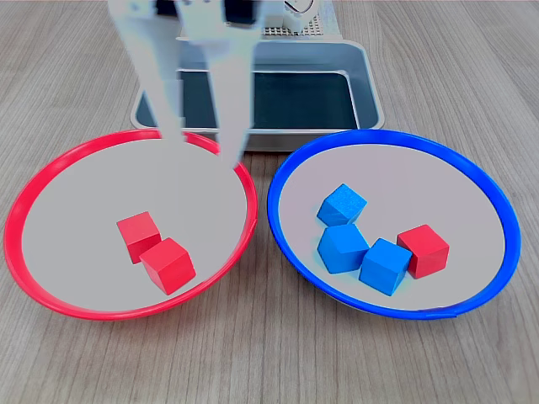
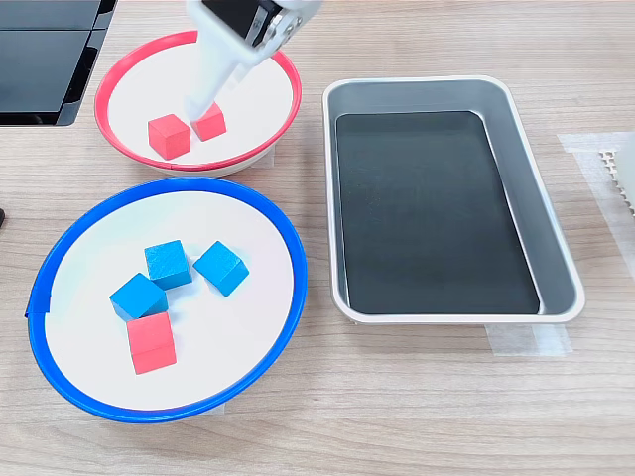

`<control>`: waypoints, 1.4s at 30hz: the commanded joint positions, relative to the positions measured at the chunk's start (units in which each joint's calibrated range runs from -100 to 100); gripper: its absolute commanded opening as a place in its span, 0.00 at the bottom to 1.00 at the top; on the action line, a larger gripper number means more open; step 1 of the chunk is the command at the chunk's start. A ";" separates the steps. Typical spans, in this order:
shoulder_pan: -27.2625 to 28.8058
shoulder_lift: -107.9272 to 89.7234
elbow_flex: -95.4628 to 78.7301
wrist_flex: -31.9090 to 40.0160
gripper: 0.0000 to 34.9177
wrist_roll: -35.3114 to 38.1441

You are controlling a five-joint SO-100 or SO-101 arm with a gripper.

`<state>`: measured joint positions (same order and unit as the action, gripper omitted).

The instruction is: Resolve any anomalies and move all blocks to matching dishes

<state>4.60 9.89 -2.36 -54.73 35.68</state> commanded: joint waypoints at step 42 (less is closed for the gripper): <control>-21.87 23.25 27.26 -2.26 0.41 -23.69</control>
<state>-17.52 33.33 21.96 -56.04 11.65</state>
